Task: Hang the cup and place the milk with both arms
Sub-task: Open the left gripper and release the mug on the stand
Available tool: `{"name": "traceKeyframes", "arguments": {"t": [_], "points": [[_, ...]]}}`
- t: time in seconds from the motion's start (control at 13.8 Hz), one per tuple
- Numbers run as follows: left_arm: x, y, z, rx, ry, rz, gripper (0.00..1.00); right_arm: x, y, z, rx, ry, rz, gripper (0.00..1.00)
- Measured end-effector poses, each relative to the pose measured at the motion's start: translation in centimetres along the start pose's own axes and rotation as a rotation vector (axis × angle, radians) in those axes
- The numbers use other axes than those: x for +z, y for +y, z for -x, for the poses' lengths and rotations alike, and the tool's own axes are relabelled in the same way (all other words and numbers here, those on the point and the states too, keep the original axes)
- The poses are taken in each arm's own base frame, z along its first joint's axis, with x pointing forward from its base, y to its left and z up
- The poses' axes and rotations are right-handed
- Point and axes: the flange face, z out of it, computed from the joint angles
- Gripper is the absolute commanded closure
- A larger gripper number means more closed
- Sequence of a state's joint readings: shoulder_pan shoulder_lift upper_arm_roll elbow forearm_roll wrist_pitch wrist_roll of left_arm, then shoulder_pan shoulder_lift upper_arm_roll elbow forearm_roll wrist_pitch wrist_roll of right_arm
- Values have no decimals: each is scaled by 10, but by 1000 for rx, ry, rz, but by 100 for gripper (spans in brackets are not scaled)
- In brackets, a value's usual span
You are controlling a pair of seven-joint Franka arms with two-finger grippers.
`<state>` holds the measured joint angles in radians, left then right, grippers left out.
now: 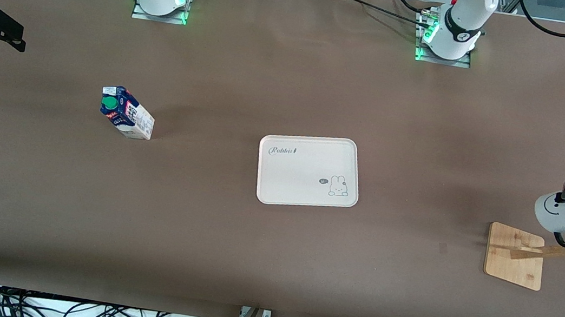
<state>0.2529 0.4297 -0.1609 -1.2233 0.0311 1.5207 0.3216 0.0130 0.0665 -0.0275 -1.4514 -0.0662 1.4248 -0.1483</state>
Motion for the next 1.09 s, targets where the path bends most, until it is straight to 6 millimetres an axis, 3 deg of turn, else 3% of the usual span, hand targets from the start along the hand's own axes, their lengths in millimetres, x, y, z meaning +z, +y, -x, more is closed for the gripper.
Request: {"name": "traceKeyframes", "arguments": {"t": [0.29, 0.44, 0.58, 0.65, 0.73, 1.09], "points": [[0, -6, 2, 4, 1, 1, 100, 8, -5, -7, -9, -3, -42, 0], [0, -18, 6, -5, 0, 3, 93, 11, -6, -9, -10, -7, -51, 0], [2, -25, 9, -3, -1, 5, 73, 11, -6, -9, -10, -8, -51, 0], [3, -27, 9, -1, -3, 4, 46, 11, -5, -9, -9, -8, -51, 0], [4, -27, 9, 1, -7, -3, 0, 11, -4, -9, -7, -8, -51, 0], [4, -22, 7, 16, -21, -33, 0, 12, 1, -9, -1, -11, -32, 0]]}}
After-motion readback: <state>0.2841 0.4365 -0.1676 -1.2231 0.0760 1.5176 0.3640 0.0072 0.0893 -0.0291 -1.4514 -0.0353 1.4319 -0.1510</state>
